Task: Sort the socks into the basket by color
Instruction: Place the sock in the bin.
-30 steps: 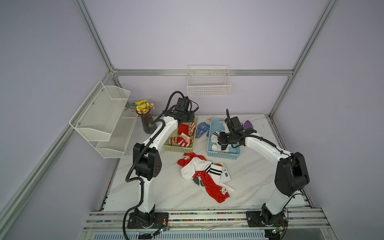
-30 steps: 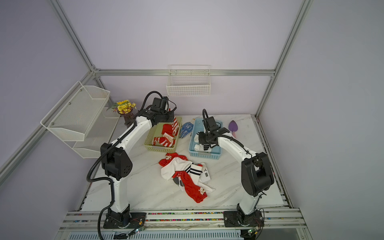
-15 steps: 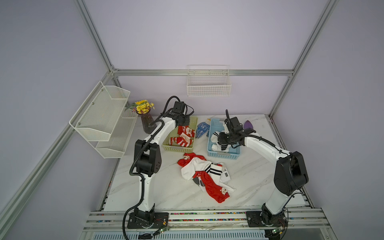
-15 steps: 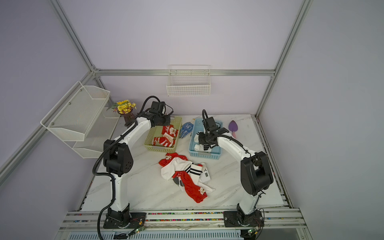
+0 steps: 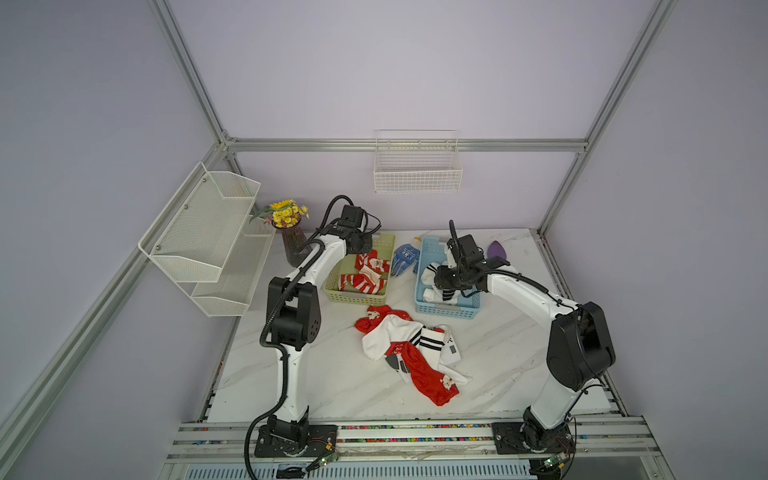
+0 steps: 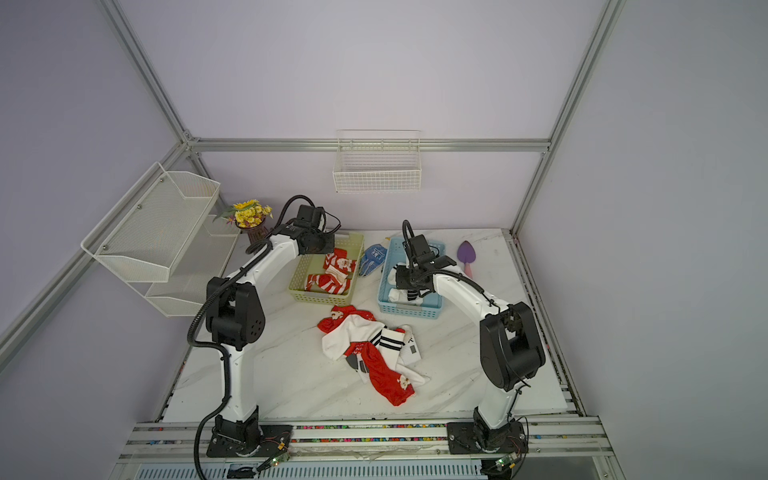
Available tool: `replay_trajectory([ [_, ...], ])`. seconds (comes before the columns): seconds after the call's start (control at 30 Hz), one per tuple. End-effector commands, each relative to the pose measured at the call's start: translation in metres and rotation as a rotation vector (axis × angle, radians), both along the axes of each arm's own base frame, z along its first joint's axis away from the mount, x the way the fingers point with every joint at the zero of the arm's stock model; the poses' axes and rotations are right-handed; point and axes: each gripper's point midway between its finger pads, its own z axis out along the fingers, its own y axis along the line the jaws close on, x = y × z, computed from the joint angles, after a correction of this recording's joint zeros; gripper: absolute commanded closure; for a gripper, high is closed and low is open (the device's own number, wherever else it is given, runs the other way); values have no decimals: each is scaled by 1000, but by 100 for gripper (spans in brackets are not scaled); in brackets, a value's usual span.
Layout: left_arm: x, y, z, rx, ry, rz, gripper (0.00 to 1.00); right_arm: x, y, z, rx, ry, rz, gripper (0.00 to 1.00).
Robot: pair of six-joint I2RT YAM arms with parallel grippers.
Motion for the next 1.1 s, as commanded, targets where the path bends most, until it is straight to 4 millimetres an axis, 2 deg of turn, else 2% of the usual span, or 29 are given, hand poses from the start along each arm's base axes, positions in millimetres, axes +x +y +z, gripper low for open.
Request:
replay_trajectory([
  [0.0, -4, 7, -21, 14, 42, -5, 95, 3, 6, -2, -1, -2, -2, 53],
  [0.17, -5, 12, -28, 14, 61, 9, 90, 3, 7, -2, -2, -1, -1, 53],
  [0.47, -8, 17, -23, 17, 55, 18, 69, 2, 10, -4, 1, 2, 6, 53],
  [0.63, -10, 12, -24, -7, 66, 5, 60, 0, 10, -4, 3, 4, 7, 53],
  [0.8, -12, 9, -24, -38, 73, 5, 57, -4, 9, -3, 8, 0, 6, 53],
  [0.93, -13, 4, -17, -69, 66, -3, 51, -6, 8, -1, 6, -1, 2, 53],
  [1.07, -10, -5, -12, -109, 61, -24, 48, -8, 7, 2, 11, -7, -1, 53],
])
